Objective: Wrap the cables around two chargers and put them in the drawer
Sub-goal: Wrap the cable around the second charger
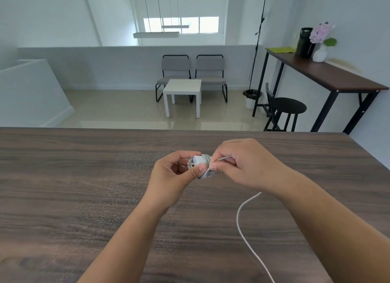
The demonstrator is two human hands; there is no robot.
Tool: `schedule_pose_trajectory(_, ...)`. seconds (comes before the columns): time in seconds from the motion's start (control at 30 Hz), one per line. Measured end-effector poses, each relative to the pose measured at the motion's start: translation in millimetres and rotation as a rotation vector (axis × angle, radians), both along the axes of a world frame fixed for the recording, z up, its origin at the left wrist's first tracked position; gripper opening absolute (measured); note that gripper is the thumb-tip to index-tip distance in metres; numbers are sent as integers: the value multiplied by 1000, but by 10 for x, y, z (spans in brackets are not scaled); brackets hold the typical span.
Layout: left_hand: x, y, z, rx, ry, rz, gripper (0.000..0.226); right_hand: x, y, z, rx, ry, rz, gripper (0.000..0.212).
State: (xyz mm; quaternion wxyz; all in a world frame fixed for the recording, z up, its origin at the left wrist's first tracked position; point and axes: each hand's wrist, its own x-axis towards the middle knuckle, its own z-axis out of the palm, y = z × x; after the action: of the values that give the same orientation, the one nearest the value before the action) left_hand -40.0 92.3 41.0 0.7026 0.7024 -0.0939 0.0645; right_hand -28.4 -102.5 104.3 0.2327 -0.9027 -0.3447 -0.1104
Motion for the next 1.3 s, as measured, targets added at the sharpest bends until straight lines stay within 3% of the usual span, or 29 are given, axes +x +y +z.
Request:
schedule_pose_trajectory(0.13, -2, 43, 12, 93, -7, -52, 36, 63, -55, 117, 40, 35, -10, 5)
schedule_pose_trajectory(0.23, -24, 76, 45, 93, -42, -127, 38, 129, -80, 116, 212, 217, -17, 5)
schedule_pose_trajectory(0.4, -49, 83, 102, -32, -61, -180, 42, 244, 5, -108, 584, 495, 28, 9)
schedule_pose_trajectory(0.53, -75, 52, 102, -159, -40, -227, 47, 208, 129, -341, 979, 917, 85, 17)
schedule_pose_trajectory(0.6, -74, 26, 75, -236, -10, -204, 51, 195, 179, -462, 1053, 1044, 71, 5)
schedule_pose_trajectory(0.7, -60, -10, 57, -329, 18, -175, 54, 131, 246, -605, 1053, 1104, -21, 21)
schedule_pose_trajectory(0.8, -39, -23, 53, -373, 42, -122, 58, 11, 294, -687, 1048, 997, -71, 15)
schedule_pose_trajectory(0.9, -24, -22, 21, -425, 83, -91, 66, -68, 282, -733, 845, 672, -164, 12)
schedule_pose_trajectory(1.03, 7, -23, 12, -502, 124, -35, 74, -179, 235, -701, 562, 436, -243, 18)
schedule_pose_trajectory(1.2, 19, -52, 9, -498, 168, 9, 36, -285, 220, -597, 303, 106, -190, 20)
schedule_pose_trajectory(1.3, 15, -53, -9, -440, 156, 13, 41, -319, 209, -467, 243, 80, -160, 23)
